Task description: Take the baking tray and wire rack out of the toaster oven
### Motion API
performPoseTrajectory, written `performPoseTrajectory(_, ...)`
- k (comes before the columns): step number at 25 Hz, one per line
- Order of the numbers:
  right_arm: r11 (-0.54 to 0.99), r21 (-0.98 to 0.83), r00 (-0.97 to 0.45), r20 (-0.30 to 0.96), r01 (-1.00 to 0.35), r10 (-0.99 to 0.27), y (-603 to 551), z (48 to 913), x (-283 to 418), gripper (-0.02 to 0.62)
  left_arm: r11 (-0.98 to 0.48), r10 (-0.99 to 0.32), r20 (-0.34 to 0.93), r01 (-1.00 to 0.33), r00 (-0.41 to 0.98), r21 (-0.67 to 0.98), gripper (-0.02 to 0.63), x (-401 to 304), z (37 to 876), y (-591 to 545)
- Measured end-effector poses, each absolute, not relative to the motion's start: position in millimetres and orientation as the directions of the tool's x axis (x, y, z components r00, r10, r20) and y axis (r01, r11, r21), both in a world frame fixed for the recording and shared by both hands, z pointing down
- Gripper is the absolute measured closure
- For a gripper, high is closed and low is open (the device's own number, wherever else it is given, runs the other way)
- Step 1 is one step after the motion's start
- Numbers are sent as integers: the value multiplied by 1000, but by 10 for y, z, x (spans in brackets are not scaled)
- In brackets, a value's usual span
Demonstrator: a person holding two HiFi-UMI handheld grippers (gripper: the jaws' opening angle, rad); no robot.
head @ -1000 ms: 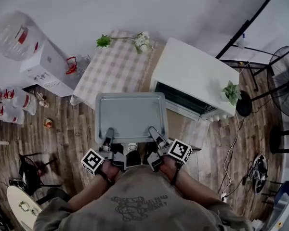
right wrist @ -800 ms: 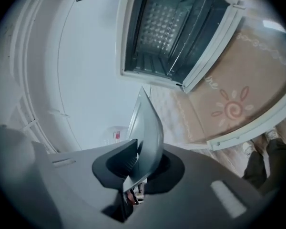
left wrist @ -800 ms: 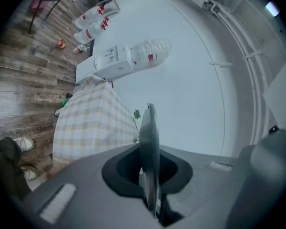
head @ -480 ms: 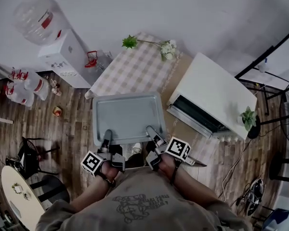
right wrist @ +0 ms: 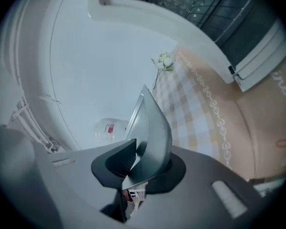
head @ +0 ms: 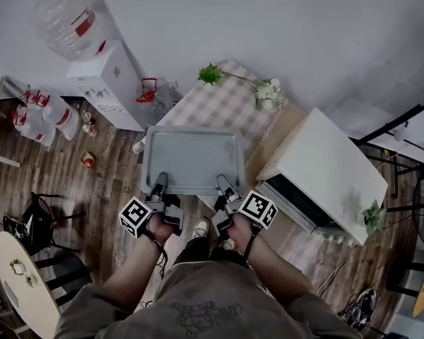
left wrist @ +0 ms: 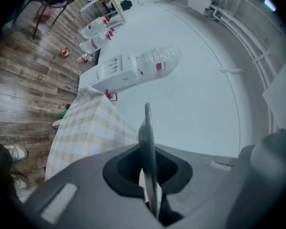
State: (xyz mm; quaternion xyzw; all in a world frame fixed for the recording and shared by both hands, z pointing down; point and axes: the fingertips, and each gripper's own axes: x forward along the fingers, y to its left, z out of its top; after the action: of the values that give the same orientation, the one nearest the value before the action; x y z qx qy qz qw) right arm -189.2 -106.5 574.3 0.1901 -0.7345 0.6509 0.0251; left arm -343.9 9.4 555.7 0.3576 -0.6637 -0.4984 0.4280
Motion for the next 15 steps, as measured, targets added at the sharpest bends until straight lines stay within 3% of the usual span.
performPoseTrajectory(15, 158, -909, -897, 328, -385, -296, -2250, 6199, -2839, 497, 256, -892, 240, 10, -382, 967, 587, -4404, 6172, -1069)
